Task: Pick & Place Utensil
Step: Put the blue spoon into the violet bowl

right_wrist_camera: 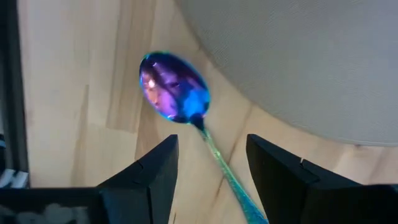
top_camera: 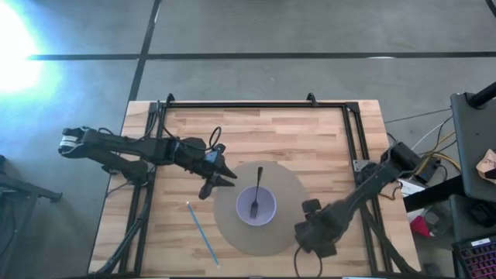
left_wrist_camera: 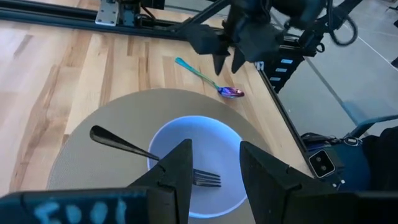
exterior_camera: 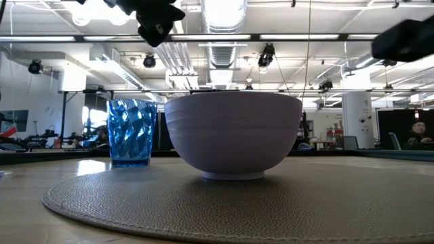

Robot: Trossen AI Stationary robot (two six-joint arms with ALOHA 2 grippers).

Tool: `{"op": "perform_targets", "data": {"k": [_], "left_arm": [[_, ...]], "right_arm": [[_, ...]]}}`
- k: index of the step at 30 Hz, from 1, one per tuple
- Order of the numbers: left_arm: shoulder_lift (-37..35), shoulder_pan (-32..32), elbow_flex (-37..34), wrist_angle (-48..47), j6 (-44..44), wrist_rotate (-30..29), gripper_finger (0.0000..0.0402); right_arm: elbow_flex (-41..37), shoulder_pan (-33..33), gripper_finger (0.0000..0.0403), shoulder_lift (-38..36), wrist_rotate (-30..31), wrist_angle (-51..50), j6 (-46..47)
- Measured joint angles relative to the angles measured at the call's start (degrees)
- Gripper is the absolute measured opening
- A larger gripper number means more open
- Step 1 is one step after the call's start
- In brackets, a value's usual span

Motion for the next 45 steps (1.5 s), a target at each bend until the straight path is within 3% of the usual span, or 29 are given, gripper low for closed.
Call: {"op": "perform_targets", "data": {"k": [12,29,35,45], "left_arm": [[0.0,-0.6,-0.1,0.0,0.0,0.0,0.0124],[0.0,-0.7,-0.1,-0.4,-0.4,0.0,0.0124],[0.0,-0.7,-0.1,-0.4,-0.4,0.0,0.0124],[0.0,-0.7,-0.3,-0.3,-0.5,0.0,0.0124]], "right_arm": [[-0.9,3.0,0.0184,6.2,-0.3,-0.9,-0.3],[-7.7,3.0,0.0172,6.2,0.0,3.2,-1.3],[-8.9,3.0,0.0141,6.0,-0.5,4.5,-1.3],[-9.2,2.6,0.0055,6.2,-0.3,4.8,-3.4]]}}
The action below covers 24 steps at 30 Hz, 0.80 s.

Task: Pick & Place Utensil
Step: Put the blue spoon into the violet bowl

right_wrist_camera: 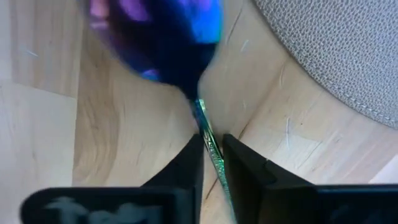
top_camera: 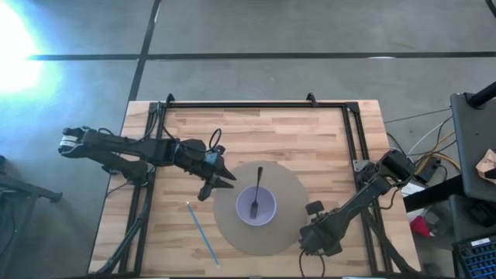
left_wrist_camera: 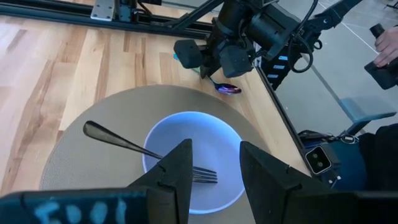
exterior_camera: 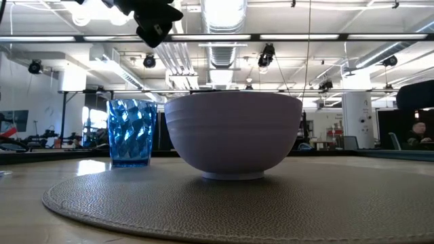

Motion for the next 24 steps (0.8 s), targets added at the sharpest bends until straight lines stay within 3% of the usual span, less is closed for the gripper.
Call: {"op": "perform_targets", "data": {"k": [6,17,24], "left_arm": [[0.0,0.0,-1.2,-0.1,-0.7,0.0,0.0124],[-0.1,0.0,-1.7,-0.8,-4.5,0.0,0.0124],[0.4,0.0,-1.7,-0.1,-13.1,0.0,0.0124]], "right_arm": [[0.0,-0.5,0.0015,0.0,-0.2,0.0,-2.4],[-0.2,-0.9,0.0013,-4.4,0.6,-0.1,1.0],[1.0,-1.1,0.0012,-10.0,2.3,-1.2,4.7]]}}
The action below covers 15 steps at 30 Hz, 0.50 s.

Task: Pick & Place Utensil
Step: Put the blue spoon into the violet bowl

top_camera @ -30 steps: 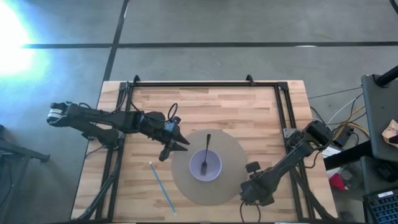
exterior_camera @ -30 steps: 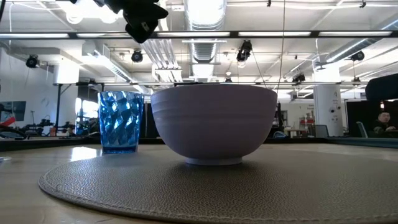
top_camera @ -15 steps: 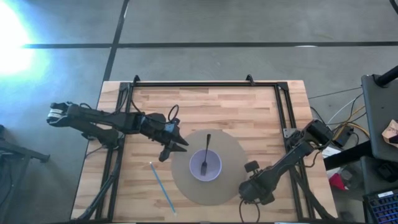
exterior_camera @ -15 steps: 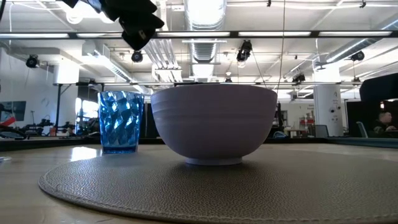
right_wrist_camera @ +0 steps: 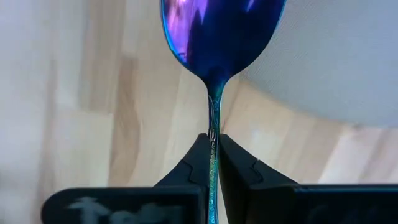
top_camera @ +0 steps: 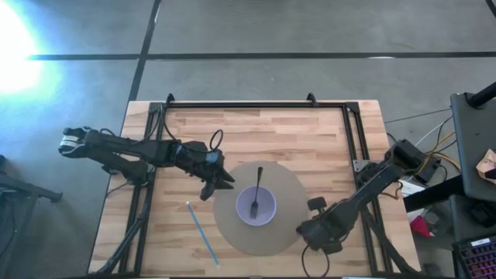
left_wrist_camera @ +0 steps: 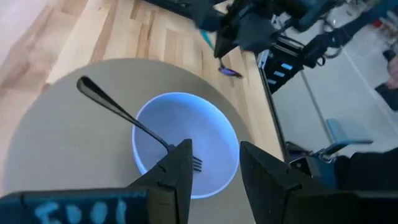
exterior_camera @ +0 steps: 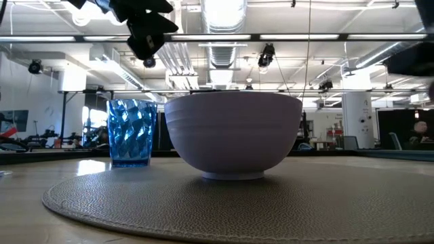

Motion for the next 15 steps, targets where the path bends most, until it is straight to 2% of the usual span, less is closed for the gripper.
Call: {"op": "perform_targets", "data": {"k": [9,15], "left_arm": [[1.2,0.0,0.0,0.7,-2.9,0.0,0.0124],[1.3,0.0,0.0,4.7,-5.1,-1.0,0.0124]], "right_arm": [[8.4,-1.3,0.0012,-4.7,12.1,-0.1,-1.6],[14.7,-2.5,0.0012,-5.0,18.4,0.0,-10.5]]}}
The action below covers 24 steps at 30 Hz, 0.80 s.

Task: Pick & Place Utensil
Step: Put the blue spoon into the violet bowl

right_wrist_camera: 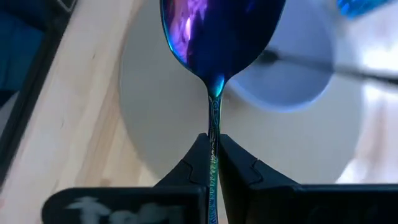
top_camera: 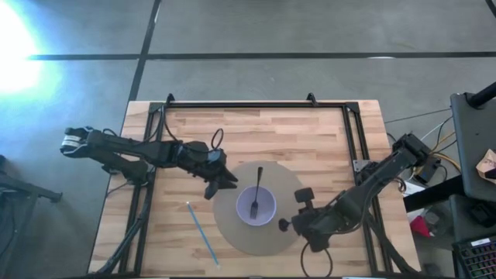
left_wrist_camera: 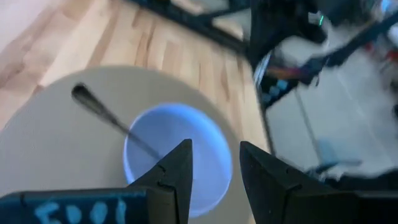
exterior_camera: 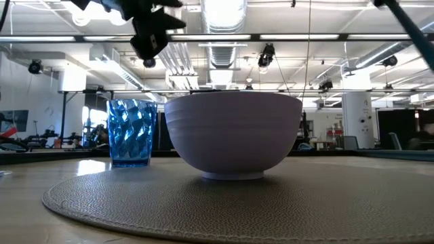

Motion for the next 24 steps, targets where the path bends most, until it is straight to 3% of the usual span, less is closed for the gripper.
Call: {"op": "perform_targets", "data": {"k": [7,16,24], "left_arm": [[-0.1,0.0,0.1,9.9,-9.4,-4.4,0.0124],[0.0,0.4,1.5,9.7,-10.9,-4.3,0.0122],[0.1,1.0,1.2,9.0,-11.6,-6.1,0.0112]], "right_arm": [[6.7,-4.4,0.0012,2.1,1.2,-3.9,-11.5],[9.8,-10.8,0.0012,2.6,4.7,-11.2,-21.7],[9.9,-15.5,0.0011,3.7,13.2,-15.4,-28.6]]}}
